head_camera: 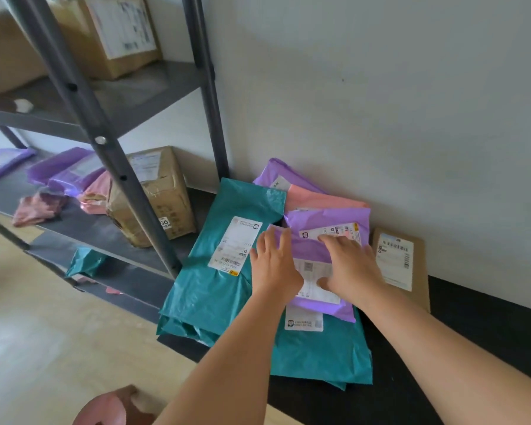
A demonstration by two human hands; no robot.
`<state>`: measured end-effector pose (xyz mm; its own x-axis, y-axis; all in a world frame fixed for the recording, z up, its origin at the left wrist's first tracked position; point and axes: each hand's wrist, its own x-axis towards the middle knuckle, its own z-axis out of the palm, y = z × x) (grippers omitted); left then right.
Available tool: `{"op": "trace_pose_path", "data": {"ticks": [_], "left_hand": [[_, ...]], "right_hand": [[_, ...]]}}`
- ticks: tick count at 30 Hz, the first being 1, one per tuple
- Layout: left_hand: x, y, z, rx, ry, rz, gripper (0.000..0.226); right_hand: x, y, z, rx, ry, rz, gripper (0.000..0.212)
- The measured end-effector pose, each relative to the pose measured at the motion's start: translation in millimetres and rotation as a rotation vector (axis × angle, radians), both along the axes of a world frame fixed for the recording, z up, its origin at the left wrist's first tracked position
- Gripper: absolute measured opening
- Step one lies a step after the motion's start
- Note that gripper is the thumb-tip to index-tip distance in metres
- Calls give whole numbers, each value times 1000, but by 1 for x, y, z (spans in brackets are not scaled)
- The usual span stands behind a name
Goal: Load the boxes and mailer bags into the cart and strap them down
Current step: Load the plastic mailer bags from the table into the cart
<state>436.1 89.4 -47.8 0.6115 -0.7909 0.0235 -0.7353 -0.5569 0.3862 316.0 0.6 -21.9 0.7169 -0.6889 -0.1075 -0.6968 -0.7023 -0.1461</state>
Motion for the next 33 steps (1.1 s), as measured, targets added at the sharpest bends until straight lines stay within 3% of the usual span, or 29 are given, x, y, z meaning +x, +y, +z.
{"op": "trace_pose_path", "data": {"ticks": [14,23,33], "left_hand": [[1,1,-4,-112,169,-49,94],[-11,5,-1,-195,116,-122,87],[-57,-18,12,-310,85,-290,73]], "right_hand": [[-2,13,-3,66,54,-109,85],[-21,20,-6,189,78,-198,65],[-67,11,-12,398,-45,-361,35]]}}
